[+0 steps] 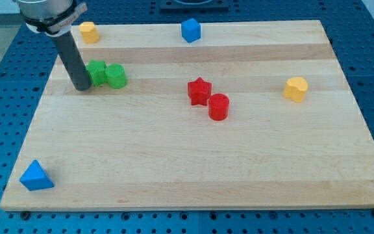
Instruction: Place the blue cube above the green circle
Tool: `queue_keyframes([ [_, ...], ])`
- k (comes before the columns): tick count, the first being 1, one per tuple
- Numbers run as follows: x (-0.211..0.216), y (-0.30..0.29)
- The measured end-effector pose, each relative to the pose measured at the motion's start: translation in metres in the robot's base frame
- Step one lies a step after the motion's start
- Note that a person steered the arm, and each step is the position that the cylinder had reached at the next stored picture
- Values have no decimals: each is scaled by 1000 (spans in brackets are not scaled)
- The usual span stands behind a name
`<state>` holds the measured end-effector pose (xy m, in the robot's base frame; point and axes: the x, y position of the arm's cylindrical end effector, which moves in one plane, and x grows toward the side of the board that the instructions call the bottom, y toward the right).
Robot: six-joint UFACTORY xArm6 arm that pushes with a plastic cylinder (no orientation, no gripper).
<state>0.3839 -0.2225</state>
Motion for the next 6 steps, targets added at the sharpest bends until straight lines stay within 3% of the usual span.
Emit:
queue_keyframes([
  [1,4,0],
  [3,58,1],
  [4,57,1],
  [5,57,75],
  [6,26,170],
])
